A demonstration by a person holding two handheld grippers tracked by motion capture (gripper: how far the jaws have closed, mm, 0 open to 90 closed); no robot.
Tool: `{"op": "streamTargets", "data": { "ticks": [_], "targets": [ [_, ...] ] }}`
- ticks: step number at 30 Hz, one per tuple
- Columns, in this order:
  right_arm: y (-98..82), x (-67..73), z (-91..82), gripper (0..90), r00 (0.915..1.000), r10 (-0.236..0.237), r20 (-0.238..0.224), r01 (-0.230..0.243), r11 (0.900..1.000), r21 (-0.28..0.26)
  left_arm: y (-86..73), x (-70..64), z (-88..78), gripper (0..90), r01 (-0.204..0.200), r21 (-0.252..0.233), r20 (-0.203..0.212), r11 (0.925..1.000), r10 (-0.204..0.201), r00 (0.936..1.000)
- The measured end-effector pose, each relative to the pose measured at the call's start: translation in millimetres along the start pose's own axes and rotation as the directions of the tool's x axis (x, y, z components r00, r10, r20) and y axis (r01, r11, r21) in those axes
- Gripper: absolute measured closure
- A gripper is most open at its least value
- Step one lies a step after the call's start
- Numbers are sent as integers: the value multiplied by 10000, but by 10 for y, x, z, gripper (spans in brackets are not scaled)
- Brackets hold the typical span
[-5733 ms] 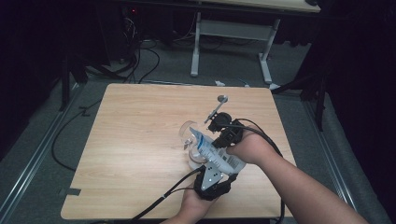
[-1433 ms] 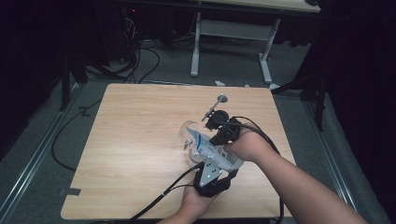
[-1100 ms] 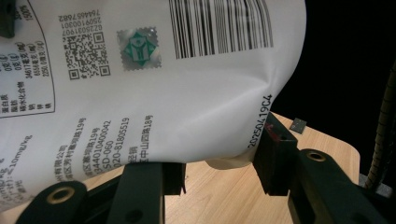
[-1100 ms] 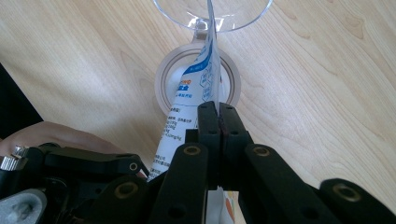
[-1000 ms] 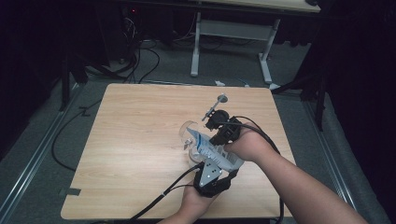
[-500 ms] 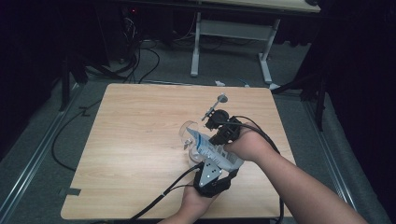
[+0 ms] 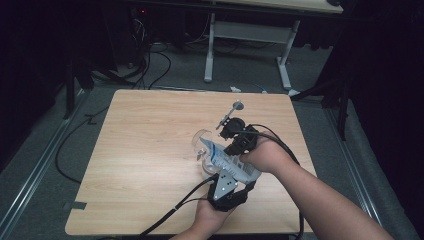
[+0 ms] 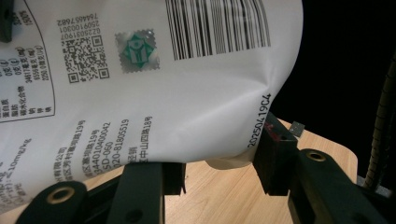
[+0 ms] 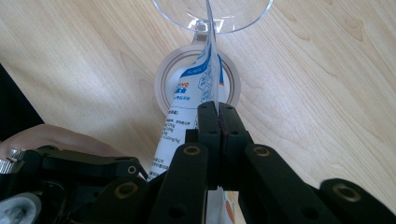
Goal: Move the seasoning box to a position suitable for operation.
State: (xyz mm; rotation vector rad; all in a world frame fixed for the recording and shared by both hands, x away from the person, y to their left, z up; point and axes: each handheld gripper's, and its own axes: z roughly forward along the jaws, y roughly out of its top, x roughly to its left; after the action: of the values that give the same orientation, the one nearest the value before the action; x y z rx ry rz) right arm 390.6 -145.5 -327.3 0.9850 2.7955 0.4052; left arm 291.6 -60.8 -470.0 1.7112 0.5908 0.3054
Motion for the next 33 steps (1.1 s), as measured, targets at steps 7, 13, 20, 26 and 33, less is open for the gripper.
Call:
{"op": "streamTargets", "data": {
  "ticks": [7, 13, 20, 26, 33],
  "targets": [
    [17, 6, 22, 898, 10000, -39, -23, 40, 10000, 18, -4, 5, 1, 598, 63, -33, 5, 10000, -63, 10000],
    [18, 7, 33, 898, 10000, -20, -41, 20, 10000, 43, -8, 4, 1, 596, 44, -19, 22, 10000, -44, 10000],
    [21, 6, 38, 898, 10000, -52, -37, 52, 10000, 60, -7, 3, 0, 596, 62, -44, 25, 10000, -62, 10000],
    [31, 8, 51, 897, 10000, -96, 2, 96, 9999, 60, -2, 9, 0, 595, 103, -52, 40, 9999, -103, 9999],
    [35, 4, 57, 898, 10000, -93, -16, 93, 9999, 79, 0, 12, -1, 594, 110, -43, 73, 9999, -110, 9999]
  ]
}}
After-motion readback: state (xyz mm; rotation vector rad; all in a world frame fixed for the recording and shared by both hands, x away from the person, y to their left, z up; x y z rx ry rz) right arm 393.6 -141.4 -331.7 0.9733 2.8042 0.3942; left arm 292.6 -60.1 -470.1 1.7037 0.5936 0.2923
